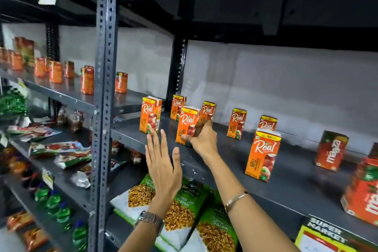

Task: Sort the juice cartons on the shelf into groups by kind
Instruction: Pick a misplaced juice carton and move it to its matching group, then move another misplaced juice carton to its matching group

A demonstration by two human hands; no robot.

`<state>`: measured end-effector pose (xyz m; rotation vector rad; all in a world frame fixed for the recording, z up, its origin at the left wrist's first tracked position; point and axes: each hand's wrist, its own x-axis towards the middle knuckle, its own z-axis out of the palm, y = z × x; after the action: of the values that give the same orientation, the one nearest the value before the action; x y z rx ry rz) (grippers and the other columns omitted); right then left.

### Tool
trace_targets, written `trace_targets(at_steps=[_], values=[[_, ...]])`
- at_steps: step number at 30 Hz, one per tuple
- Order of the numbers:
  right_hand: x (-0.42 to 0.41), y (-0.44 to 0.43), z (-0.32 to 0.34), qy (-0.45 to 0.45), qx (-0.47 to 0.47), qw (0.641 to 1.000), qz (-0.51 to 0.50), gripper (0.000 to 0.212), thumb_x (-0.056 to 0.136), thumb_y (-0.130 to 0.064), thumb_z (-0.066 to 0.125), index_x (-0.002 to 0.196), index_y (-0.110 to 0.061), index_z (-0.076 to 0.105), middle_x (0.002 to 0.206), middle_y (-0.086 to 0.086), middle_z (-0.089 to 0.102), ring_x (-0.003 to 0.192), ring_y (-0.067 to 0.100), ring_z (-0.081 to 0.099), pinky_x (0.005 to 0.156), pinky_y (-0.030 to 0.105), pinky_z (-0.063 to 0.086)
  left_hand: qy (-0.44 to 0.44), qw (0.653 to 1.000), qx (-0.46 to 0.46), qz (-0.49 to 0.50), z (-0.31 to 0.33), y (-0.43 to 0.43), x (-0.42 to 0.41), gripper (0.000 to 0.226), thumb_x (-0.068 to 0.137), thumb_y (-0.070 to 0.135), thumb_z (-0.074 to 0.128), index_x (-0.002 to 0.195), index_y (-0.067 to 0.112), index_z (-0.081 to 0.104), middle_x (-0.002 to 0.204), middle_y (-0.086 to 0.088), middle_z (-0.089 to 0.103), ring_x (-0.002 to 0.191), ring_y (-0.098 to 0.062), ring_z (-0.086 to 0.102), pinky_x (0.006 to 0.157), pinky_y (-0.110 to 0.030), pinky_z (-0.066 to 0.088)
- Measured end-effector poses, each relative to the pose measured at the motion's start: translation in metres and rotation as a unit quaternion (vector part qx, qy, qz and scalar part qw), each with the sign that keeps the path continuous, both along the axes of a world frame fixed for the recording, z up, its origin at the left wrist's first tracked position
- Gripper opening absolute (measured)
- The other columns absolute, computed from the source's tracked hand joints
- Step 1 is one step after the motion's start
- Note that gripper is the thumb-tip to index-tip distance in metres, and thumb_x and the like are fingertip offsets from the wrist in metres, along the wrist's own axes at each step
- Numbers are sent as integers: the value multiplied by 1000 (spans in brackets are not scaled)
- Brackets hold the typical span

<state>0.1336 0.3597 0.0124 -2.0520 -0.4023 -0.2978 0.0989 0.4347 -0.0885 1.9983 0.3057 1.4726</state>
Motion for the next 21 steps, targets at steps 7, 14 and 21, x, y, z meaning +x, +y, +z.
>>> trace_targets(at_steps=[7, 14, 21], values=[[-33, -22, 13, -77, 60, 995, 4, 63, 78, -12, 69, 130, -12, 34, 125, 11, 57, 112, 25, 57, 93, 37, 48, -16, 1000, -18, -9, 2, -2, -10, 65, 93, 58, 6, 147, 22, 11, 155, 3, 2, 143, -10, -5, 116, -38, 4], [-100, -146, 48, -242, 199, 949, 32, 52, 73, -14, 73, 115, -26, 45, 101, -15, 56, 94, 4, 60, 81, 13, 49, -110, 987, -40, -109, 21, -80, -45, 62, 96, 53, 13, 145, 16, 23, 155, -2, 15, 144, -14, 3, 115, -48, 11], [-132, -315, 38, -334, 140, 918, -165, 47, 71, -22, 76, 108, -34, 51, 109, -10, 62, 104, 6, 60, 86, 30, 52, -152, 950, 74, -263, 36, -232, -72, 50, 98, 40, 18, 143, 18, 28, 155, 16, 11, 143, -21, 11, 115, -42, 14]])
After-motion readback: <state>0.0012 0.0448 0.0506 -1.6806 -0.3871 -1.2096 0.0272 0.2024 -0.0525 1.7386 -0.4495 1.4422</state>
